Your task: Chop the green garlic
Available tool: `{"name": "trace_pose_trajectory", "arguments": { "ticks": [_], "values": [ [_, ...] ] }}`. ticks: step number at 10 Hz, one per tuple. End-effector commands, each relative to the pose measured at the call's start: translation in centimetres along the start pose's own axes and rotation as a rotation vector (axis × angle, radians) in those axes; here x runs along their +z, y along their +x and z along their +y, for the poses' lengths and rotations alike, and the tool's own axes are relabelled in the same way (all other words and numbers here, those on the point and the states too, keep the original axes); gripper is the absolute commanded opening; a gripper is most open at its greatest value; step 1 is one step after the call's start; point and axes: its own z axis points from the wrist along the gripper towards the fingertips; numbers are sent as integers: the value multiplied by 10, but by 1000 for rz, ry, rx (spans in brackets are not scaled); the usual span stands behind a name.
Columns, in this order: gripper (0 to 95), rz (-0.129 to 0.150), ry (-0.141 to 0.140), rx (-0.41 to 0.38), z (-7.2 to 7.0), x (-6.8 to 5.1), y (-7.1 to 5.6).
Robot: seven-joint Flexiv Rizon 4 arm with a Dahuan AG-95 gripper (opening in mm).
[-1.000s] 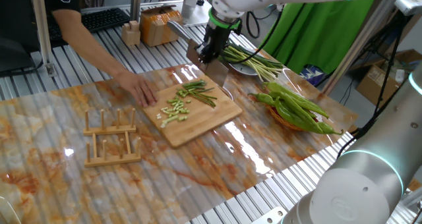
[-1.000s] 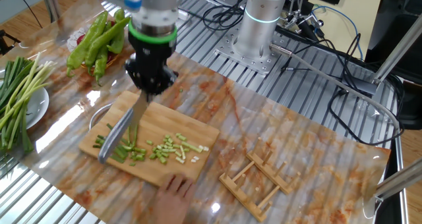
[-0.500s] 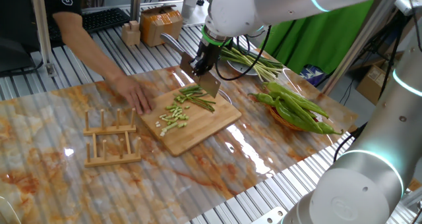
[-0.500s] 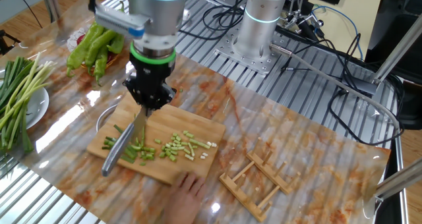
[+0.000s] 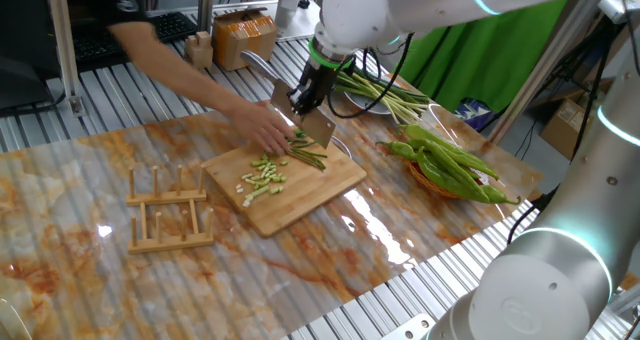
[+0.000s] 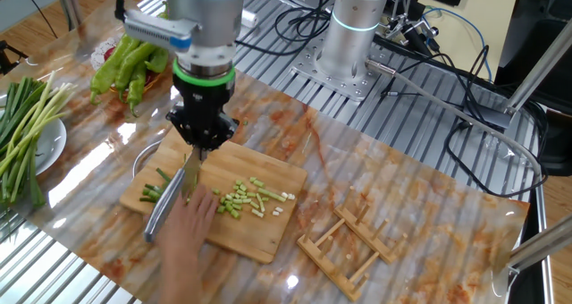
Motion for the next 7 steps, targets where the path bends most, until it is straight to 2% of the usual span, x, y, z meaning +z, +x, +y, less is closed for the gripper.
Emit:
{"name": "trace_pose_trajectory", "arguments": {
  "ticks": [1, 2, 7],
  "values": [
    [0, -41, 10, 5, 2, -26, -2],
    [0, -59, 0, 7, 3, -25, -2],
    [0, -87, -18, 13, 15, -26, -3]
  ]
}}
